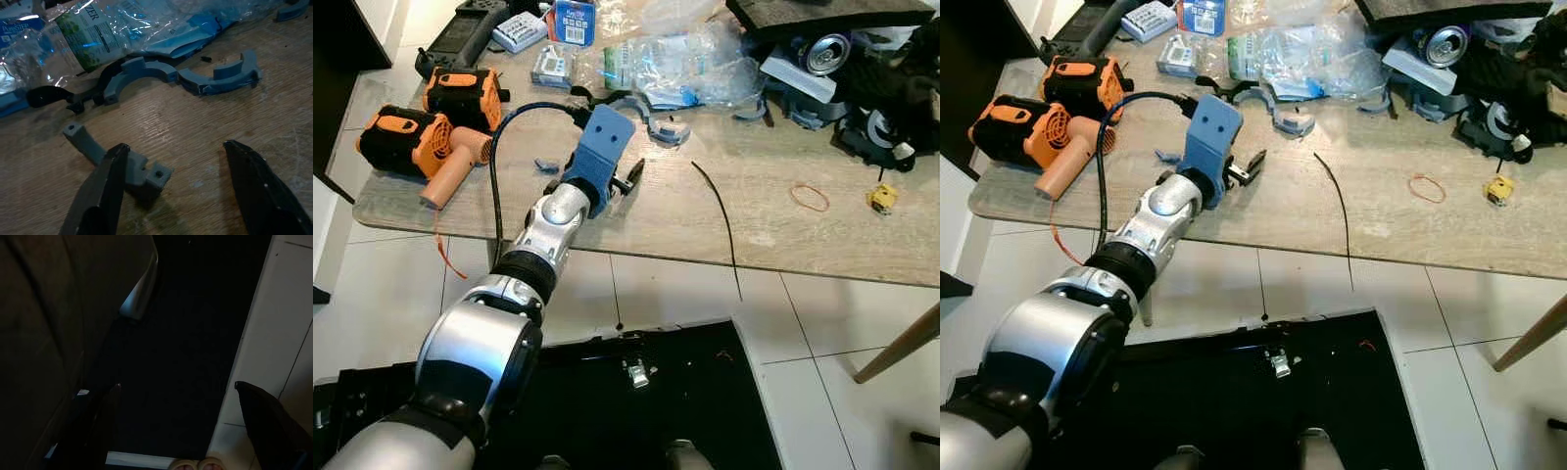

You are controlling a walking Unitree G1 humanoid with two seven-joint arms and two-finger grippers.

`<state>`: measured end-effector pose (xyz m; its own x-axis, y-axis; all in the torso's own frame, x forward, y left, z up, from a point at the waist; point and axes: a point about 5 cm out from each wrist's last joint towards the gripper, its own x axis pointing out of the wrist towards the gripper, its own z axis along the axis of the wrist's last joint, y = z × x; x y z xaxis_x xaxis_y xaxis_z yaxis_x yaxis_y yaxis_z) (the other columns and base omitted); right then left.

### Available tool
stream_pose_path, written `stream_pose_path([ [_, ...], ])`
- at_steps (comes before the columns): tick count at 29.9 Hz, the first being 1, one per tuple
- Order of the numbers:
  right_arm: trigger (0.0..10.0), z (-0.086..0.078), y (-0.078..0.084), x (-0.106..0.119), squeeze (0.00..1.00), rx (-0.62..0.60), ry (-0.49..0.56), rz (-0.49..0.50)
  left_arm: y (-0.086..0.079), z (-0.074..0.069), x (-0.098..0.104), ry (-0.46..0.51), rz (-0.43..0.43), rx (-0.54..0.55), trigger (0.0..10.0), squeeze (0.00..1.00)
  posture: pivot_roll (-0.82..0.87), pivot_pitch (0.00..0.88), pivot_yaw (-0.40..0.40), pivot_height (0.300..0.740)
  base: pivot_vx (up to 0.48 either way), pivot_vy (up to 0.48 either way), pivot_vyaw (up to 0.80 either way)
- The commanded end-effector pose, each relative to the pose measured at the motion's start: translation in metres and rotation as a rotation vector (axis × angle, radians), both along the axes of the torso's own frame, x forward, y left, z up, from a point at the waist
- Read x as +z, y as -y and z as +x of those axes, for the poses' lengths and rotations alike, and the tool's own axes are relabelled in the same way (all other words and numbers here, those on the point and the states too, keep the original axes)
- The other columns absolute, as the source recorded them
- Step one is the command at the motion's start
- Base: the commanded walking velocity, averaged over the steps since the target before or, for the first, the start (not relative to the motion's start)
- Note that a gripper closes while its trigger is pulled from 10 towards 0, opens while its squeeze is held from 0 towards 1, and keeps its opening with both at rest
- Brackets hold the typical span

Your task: Picking trash to rubbish bin

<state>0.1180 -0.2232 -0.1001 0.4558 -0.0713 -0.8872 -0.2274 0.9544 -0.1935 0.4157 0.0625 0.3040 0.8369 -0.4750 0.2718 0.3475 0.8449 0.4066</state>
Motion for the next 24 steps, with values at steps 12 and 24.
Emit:
stream_pose_path([
  [12,10.0,-0.089,-0.032,-0.024,0.0,0.096,-0.326,0.069,-0.008,0.002,-0.024,-0.073,0.038,0.037,0.0,0.0,-0.33,0.599,0.077,0.74,0.0,0.0,0.0],
  [24,10.0,-0.077,-0.034,-0.023,0.0,0.099,-0.302,0.066,-0.017,0.002,-0.021,-0.1,-0.104,-0.021,0.0,0.0,-0.3,0.541,0.088,0.74,0.0,0.0,0.0],
])
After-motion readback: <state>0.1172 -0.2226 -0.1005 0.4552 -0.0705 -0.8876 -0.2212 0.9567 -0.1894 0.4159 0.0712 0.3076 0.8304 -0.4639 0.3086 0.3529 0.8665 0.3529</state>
